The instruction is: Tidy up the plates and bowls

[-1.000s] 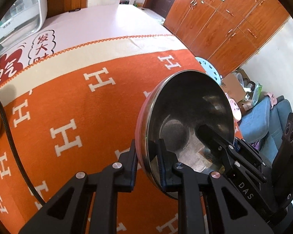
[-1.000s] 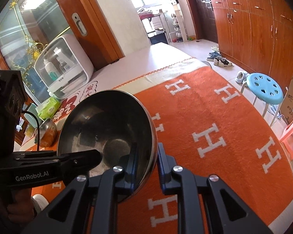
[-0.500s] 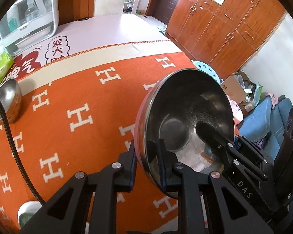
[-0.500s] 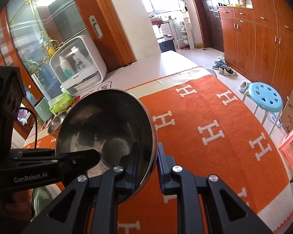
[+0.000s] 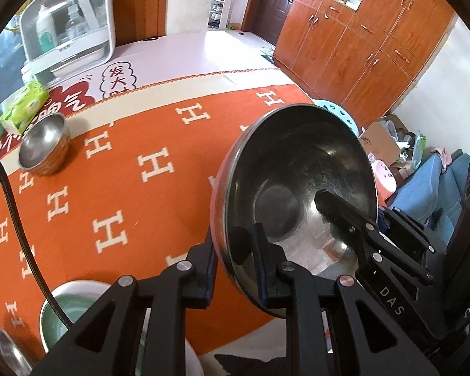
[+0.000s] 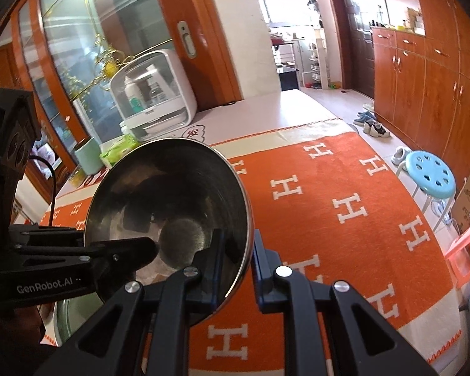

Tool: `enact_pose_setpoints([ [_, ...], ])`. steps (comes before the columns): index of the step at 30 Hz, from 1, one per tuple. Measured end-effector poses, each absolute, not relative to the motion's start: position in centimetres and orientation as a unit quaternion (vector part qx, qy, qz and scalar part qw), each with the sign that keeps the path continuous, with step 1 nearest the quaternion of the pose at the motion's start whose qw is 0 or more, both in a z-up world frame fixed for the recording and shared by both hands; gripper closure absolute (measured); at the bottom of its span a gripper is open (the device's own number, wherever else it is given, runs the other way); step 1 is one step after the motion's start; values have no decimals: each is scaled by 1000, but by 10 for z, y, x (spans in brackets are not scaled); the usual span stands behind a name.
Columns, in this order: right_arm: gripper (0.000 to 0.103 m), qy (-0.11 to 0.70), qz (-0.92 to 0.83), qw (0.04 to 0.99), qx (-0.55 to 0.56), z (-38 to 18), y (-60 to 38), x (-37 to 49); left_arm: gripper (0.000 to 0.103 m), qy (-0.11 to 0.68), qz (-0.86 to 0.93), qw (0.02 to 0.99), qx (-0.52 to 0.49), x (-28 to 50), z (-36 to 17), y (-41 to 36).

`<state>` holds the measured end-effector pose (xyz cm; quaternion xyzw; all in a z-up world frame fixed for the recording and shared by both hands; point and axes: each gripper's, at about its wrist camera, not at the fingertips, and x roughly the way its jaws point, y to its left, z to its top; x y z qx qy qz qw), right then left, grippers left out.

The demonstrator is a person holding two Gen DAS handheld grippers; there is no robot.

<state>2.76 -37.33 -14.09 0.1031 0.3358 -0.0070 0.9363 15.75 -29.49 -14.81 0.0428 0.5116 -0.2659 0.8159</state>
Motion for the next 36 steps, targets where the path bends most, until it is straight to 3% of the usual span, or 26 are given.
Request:
enact_pose_setpoints([
  [36, 87, 344, 61, 936, 36, -121, -146, 12, 79, 504, -226, 834, 11, 103, -122, -61],
])
